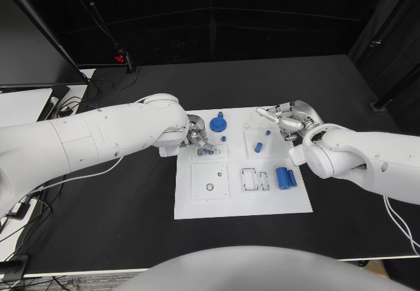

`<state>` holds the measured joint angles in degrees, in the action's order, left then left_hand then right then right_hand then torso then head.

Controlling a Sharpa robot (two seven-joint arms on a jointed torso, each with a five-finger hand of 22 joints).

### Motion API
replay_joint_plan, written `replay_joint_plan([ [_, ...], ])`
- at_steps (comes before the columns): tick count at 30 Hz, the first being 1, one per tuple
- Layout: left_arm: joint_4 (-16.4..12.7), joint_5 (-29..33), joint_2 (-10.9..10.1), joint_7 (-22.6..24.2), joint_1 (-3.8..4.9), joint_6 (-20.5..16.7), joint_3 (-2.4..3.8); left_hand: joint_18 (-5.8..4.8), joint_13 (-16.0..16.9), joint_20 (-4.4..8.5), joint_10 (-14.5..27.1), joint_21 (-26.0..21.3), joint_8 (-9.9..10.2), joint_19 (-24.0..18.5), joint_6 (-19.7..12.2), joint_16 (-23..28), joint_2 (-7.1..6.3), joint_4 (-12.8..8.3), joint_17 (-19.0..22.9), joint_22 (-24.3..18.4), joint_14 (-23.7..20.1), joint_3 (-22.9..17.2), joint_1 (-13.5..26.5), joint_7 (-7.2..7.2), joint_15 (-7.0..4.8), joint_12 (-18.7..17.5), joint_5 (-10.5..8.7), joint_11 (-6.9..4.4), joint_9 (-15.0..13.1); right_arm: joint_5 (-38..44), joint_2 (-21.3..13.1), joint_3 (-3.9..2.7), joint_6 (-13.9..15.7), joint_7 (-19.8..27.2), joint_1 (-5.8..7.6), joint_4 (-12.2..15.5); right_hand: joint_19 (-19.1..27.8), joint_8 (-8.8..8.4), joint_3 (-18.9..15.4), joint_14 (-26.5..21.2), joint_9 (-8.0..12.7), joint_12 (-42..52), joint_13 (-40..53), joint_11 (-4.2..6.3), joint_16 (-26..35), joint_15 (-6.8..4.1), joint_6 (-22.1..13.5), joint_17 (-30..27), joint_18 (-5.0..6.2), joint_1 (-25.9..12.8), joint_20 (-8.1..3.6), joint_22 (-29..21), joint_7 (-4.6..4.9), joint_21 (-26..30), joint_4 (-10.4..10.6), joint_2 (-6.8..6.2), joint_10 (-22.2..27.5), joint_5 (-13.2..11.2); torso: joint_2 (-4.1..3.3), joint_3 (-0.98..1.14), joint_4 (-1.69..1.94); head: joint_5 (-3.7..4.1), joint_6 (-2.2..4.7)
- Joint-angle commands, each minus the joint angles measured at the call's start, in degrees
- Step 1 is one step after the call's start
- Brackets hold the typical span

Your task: Assemble the parts on the task board

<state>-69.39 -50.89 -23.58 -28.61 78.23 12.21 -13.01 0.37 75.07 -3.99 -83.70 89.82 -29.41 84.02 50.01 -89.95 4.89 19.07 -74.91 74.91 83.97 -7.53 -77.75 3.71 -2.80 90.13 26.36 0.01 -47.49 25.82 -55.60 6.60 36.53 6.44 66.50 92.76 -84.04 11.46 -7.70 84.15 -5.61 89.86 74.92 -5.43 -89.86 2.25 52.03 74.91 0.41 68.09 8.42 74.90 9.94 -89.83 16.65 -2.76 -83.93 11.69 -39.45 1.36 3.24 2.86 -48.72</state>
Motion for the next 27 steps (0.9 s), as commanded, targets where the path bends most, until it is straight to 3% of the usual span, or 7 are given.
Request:
replay_joint_plan([
  [1, -0.06, -0.07, 0.03, -1.07, -0.74, 2.37, -0.54, -0.37, 14.93, 0.16, -6.3, 0.18, 0.2, 5.98, -0.16, -0.05, 1.9, -2.17, -15.09, 15.09, 6.03, -2.36, -1.5, -0.38, -0.24, -0.13, 0.39, -0.12, -0.04, -0.17, 0.03, -0.02, -0.38, 0.03, 0.07, 0.04, -5.94, 0.1, -0.32, 5.85, -0.08, 0.14, 15.08, -0.24, -0.14, 0.07, -0.32, 15.09, -0.41, -0.35, 0.15, 15.09, -0.1, -0.15, 0.03, -0.08, -6.07, 0.28, -0.01, -0.03, 0.0, 0.05, 0.02],
  [27, 0.22, 0.35, 0.4, -1.48, -0.84, 3.82, -0.54, -0.37, 14.93, 0.12, -6.3, 0.18, 0.36, 5.98, -0.16, -0.05, 2.0, -2.17, -15.09, 15.09, 6.03, -2.36, -0.5, -0.3, -0.17, -0.13, 0.09, -0.03, -0.03, -0.17, 0.05, -0.02, -0.3, -0.13, 0.07, 0.01, -5.93, 0.24, -0.38, 5.85, -0.1, 0.14, 15.08, -0.25, -0.14, 0.08, -0.43, 15.09, -0.4, -0.49, 0.17, 15.08, -0.09, -0.14, 0.01, 0.11, -6.07, 0.31, 0.01, -0.02, -0.03, 0.02, -0.24],
])
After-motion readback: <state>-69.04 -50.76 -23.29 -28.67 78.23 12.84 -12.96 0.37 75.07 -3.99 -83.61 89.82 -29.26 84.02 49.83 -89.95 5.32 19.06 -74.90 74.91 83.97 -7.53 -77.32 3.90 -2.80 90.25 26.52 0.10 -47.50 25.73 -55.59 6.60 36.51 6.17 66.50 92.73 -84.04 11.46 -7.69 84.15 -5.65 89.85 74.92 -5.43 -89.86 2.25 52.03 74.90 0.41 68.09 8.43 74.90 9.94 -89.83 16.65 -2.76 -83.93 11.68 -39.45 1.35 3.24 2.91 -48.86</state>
